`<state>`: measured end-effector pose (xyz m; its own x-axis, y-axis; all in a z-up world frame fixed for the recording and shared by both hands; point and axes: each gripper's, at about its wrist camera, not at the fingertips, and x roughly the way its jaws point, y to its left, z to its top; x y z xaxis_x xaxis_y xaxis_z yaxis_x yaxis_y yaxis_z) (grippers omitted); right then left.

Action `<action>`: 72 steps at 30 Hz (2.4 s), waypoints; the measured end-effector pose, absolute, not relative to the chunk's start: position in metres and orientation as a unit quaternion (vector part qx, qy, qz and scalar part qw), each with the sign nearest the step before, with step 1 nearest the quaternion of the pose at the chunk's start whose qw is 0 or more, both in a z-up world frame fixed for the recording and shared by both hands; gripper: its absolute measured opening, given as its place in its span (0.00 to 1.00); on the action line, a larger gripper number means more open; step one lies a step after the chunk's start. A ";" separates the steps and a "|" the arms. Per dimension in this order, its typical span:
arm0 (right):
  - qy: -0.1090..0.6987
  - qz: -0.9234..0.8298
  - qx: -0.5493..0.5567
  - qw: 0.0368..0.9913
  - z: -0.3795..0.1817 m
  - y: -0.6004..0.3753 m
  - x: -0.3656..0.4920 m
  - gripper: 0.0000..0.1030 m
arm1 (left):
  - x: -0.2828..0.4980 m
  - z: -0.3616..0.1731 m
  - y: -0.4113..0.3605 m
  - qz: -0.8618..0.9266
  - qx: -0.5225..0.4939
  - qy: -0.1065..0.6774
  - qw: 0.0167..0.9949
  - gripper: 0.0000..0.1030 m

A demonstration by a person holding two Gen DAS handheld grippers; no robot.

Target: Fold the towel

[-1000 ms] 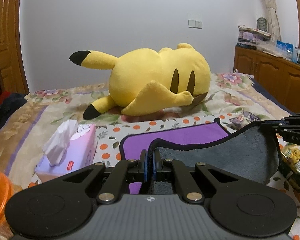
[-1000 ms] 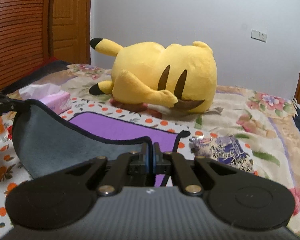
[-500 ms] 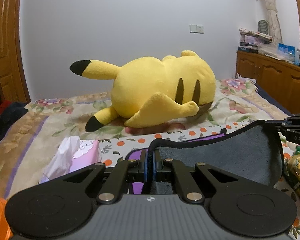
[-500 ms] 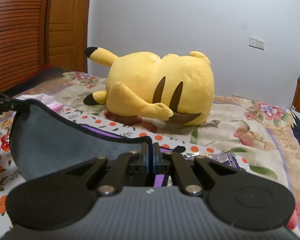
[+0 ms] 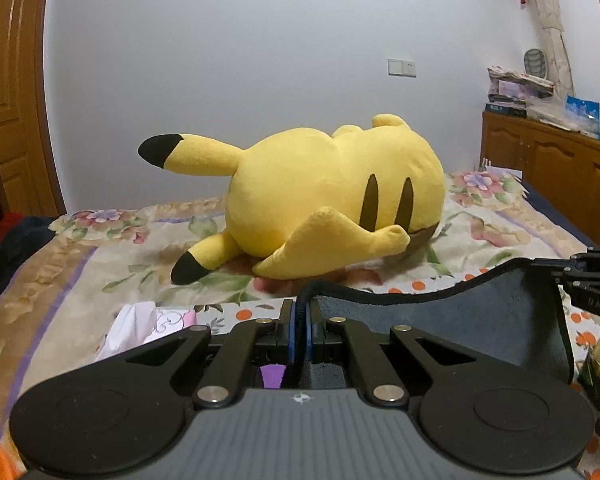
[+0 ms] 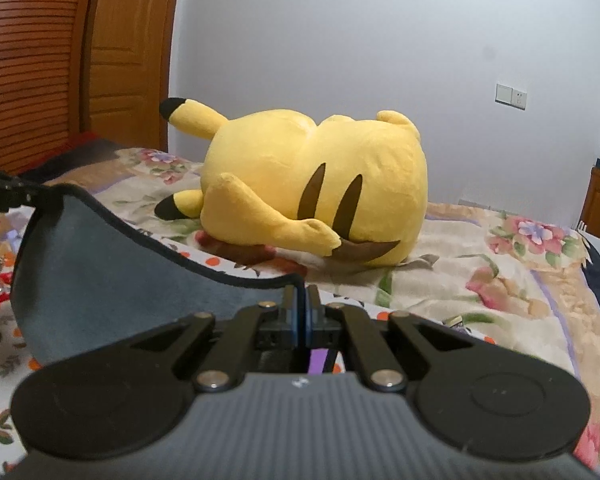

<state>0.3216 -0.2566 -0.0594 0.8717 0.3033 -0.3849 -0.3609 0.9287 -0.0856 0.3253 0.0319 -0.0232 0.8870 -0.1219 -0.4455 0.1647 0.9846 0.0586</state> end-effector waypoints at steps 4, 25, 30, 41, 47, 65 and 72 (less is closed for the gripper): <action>0.185 0.167 -0.086 0.964 -0.058 -0.253 0.335 0.04 | 0.338 -0.027 0.027 -0.069 0.051 0.229 0.970 0.06; 0.262 0.115 -0.133 0.949 -0.102 -0.229 0.387 0.04 | 0.406 -0.085 0.021 -0.023 0.069 0.284 0.956 0.06; 0.273 0.107 -0.135 0.946 -0.106 -0.228 0.391 0.04 | 0.410 -0.093 0.023 -0.019 0.079 0.289 0.954 0.06; 0.276 0.104 -0.143 0.945 -0.105 -0.224 0.392 0.04 | 0.410 -0.102 0.019 -0.017 0.084 0.296 0.951 0.06; 0.285 0.090 -0.137 0.944 -0.105 -0.225 0.393 0.17 | 0.410 -0.108 0.021 -0.011 0.086 0.312 0.946 0.13; 0.299 0.108 -0.068 0.946 -0.075 -0.250 0.300 0.44 | 0.323 -0.082 0.005 -0.045 0.083 0.327 0.940 0.65; 0.290 0.110 -0.059 0.949 -0.053 -0.253 0.263 0.44 | 0.283 -0.060 -0.002 -0.054 0.089 0.321 0.941 0.72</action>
